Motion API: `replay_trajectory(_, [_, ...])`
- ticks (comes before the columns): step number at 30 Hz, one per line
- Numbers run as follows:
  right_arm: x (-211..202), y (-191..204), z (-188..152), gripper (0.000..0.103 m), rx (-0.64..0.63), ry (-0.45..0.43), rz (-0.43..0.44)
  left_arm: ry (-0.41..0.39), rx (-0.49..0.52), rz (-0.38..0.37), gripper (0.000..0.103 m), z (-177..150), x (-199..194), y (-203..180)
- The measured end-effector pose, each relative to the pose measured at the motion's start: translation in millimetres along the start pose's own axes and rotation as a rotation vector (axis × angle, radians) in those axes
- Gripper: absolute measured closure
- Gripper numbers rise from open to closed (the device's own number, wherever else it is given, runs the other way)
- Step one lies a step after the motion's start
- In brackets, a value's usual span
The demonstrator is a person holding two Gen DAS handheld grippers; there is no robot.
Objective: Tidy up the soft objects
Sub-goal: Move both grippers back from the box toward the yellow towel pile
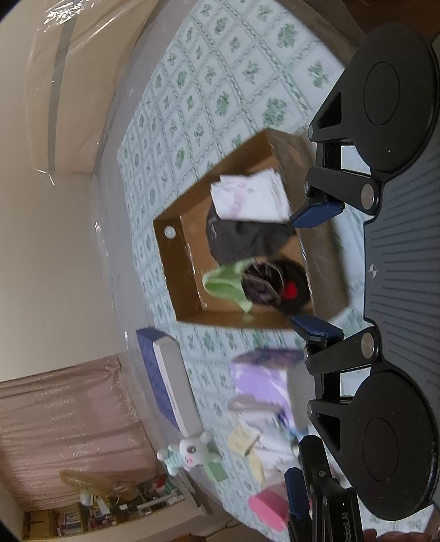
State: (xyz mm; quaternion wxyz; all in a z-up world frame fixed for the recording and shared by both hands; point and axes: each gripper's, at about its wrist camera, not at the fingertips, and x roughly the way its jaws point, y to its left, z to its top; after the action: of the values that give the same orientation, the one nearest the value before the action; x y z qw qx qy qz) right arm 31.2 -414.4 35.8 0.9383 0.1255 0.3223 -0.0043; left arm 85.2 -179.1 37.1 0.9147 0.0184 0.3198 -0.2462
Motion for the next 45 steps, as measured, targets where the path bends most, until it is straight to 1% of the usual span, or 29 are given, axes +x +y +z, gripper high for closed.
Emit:
replay_trajectory(6, [-6, 30, -12, 0.045, -0.014, 0.014, 0.036, 0.001, -0.045, 0.057, 0.027, -20, -30, 32])
replay_trajectory(11, [-5, 56, -16, 0.045, -0.036, 0.020, 0.065, 0.002, -0.061, 0.100, 0.025, -33, -51, 56])
replay_trajectory(17, [-1, 81, -18, 0.045, -0.064, 0.021, 0.087, 0.014, -0.092, 0.147, 0.025, -45, -68, 81])
replay_trajectory(22, [2, 93, -20, 0.045, -0.093, 0.029, 0.094, 0.017, -0.116, 0.174, 0.025, -52, -77, 95])
replay_trajectory(29, [8, 103, -23, 0.045, -0.116, 0.047, 0.096, 0.029, -0.137, 0.195, 0.025, -58, -79, 106])
replay_trajectory(45, [15, 116, -25, 0.045, -0.141, 0.060, 0.107, 0.033, -0.151, 0.198, 0.025, -60, -80, 115])
